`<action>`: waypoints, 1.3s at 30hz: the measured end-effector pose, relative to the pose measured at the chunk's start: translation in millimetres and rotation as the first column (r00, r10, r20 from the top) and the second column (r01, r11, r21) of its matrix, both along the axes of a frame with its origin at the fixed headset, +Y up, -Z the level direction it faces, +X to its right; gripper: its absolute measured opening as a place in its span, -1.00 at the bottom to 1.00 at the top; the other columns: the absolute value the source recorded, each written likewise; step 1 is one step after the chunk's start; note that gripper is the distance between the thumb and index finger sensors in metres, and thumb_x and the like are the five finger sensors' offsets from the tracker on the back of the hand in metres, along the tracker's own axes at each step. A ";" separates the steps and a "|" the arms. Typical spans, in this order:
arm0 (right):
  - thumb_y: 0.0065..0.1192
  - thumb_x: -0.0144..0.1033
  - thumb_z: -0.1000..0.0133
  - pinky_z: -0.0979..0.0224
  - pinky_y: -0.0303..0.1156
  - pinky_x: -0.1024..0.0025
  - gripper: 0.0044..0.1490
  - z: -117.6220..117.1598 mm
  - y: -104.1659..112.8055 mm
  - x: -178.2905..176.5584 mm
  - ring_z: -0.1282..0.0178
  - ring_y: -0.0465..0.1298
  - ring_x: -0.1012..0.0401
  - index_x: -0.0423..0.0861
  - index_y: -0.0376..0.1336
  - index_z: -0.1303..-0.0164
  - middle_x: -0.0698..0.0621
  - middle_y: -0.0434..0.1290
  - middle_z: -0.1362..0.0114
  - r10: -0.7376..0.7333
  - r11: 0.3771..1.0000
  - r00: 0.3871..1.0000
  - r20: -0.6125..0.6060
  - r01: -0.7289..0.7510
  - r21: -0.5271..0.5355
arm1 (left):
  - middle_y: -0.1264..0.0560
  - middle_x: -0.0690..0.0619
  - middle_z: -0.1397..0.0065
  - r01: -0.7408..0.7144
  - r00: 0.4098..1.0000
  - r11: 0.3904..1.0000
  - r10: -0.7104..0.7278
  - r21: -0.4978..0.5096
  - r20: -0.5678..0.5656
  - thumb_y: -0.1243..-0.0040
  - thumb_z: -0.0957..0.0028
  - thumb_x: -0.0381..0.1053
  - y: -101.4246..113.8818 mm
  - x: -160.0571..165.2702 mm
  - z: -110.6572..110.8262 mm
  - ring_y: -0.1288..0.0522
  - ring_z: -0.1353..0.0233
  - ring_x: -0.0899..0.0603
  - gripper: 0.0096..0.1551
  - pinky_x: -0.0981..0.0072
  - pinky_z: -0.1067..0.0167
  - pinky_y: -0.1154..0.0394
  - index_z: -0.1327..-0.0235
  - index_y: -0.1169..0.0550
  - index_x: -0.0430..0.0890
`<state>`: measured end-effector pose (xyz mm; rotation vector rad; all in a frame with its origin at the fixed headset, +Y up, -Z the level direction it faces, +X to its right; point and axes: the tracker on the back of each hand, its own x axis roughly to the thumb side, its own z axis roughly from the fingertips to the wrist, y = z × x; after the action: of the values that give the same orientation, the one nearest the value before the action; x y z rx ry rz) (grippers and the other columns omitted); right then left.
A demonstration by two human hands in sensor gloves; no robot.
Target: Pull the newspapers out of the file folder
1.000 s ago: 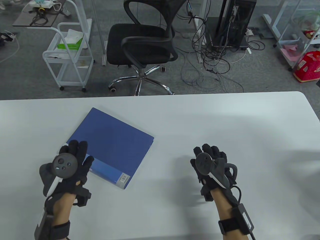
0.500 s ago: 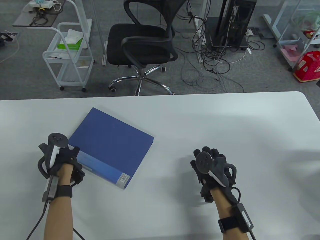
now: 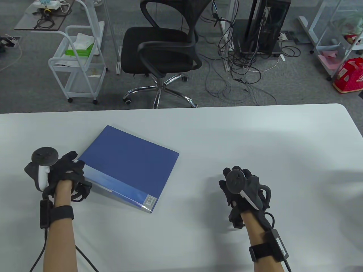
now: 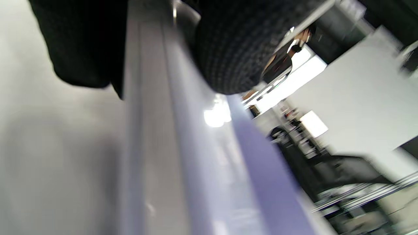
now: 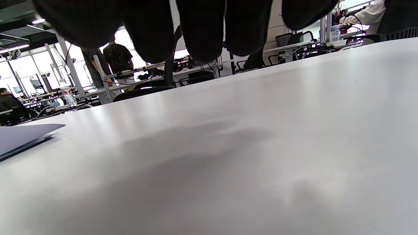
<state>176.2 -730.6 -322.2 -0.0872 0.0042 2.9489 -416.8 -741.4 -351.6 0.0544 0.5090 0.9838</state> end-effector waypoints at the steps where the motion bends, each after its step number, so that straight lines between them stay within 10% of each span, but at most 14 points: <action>1: 0.15 0.14 0.08 -0.52 0.18 -0.30 -0.25 0.3 1.3 1.1 -0.62 0.31 -0.15 0.17 0.28 -0.37 -0.03 0.30 -0.60 -0.006 1.000 1.000 0.002 0.006 0.005 | -0.65 -0.19 0.03 -0.045 0.999 0.998 0.045 0.044 -0.007 -0.44 0.07 -0.26 2.9 -0.3 2.0 -0.81 -0.06 -0.33 -0.50 -0.18 0.00 -0.79 -0.19 -0.76 -0.14; 9: 0.16 0.13 0.08 -0.50 0.20 -0.30 -0.25 3.5 13.5 9.3 -0.60 0.33 -0.15 0.15 0.29 -0.36 -0.05 0.31 -0.59 -0.067 0.996 0.998 0.008 0.067 0.051 | -0.67 -0.13 0.11 -0.276 0.961 0.917 0.259 0.287 0.094 -0.48 0.15 -0.32 65.0 28.5 14.4 -0.87 0.01 -0.24 -0.62 -0.06 0.05 -0.88 0.13 -0.88 0.01; 22: 0.15 0.13 0.07 -0.48 0.22 -0.29 -0.25 5.4 29.3 32.1 -0.58 0.35 -0.15 0.14 0.29 -0.36 -0.05 0.32 -0.58 -0.165 0.980 0.985 0.048 0.158 0.121 | -0.68 -0.13 0.13 -0.291 0.921 0.899 0.171 0.327 0.351 -0.49 0.17 -0.33 155.1 98.0 13.9 -0.88 0.05 -0.23 -0.65 -0.05 0.10 -0.90 0.22 -0.90 0.02; 33: 0.16 0.13 0.07 -0.49 0.22 -0.29 -0.25 5.5 28.8 34.5 -0.58 0.35 -0.15 0.14 0.29 -0.36 -0.05 0.32 -0.58 -0.160 0.980 0.986 0.052 0.153 0.128 | -0.65 -0.15 0.09 -0.239 0.758 0.964 0.112 0.114 0.643 -0.46 0.13 -0.34 86.4 168.7 -37.2 -0.86 0.04 -0.25 -0.65 -0.06 0.08 -0.87 0.17 -0.87 -0.01; 39: 0.15 0.14 0.07 -0.49 0.22 -0.29 -0.25 4.4 26.2 33.4 -0.59 0.35 -0.15 0.14 0.29 -0.36 -0.05 0.32 -0.58 -0.158 0.982 0.986 0.053 0.151 0.116 | -0.61 -0.16 -0.01 -0.050 0.777 0.994 -0.025 0.101 0.629 -0.42 0.07 -0.34 35.7 197.7 -67.4 -0.79 -0.01 -0.30 -0.61 -0.14 -0.01 -0.74 0.02 -0.82 -0.02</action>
<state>209.6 -704.3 -317.8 -0.1549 -0.1550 2.7836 -219.0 -705.7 -419.0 -0.1781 -0.1720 0.9753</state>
